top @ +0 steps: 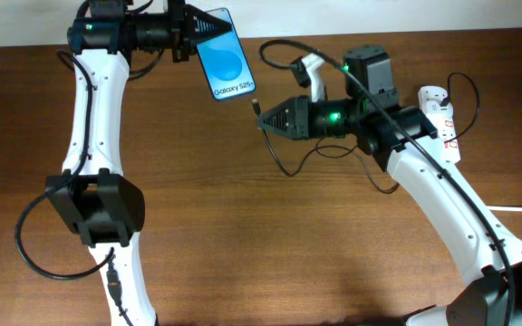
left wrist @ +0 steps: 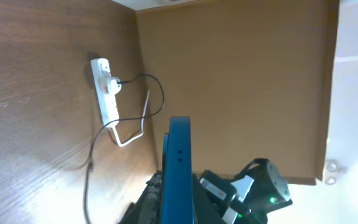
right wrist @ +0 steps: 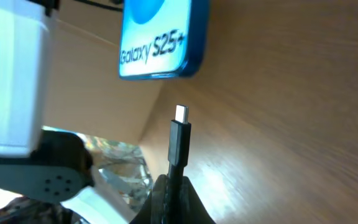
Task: Plug charger to phone and switch on socket
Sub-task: 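Move the connector toward the phone's bottom port, then push the connector up into the phone's bottom port with the right gripper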
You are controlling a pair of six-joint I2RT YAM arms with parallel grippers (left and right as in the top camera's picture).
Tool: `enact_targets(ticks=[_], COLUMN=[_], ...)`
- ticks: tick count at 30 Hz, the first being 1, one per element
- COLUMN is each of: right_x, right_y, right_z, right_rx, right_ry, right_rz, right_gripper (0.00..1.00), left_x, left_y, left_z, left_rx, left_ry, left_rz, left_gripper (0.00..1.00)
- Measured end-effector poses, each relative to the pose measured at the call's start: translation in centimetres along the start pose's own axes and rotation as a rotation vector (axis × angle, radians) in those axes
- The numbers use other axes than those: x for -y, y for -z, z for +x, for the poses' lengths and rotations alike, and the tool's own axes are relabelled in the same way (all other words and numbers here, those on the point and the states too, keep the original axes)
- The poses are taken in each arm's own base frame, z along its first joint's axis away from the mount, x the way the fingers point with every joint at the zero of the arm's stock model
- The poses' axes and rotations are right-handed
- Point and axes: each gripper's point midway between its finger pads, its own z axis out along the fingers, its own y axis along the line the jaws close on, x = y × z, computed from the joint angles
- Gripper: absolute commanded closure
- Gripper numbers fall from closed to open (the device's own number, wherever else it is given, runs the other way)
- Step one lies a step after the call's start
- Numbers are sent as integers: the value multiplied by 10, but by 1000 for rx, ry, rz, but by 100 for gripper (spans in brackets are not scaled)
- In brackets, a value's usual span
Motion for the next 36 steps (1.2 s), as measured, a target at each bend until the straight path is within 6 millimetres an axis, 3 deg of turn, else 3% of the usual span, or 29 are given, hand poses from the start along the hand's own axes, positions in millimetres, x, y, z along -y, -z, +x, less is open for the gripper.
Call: enact_targets(ticks=[9, 21, 36], right_x=[-33, -34, -37], right_y=[-13, -14, -13], right_z=[-3, -4, -8], right_rx=[-3, -1, 12], right_ry=[-22, -42, -18], right_rz=[-103, -107, -117], right_gripper=[96, 96, 96], left_x=[5, 19, 21], left_y=[0, 1, 0], left_z=[-5, 0, 3], left_rx=[6, -41, -53], left_ry=[41, 10, 10], left_rz=[14, 78, 87], left_gripper=[100, 100, 100])
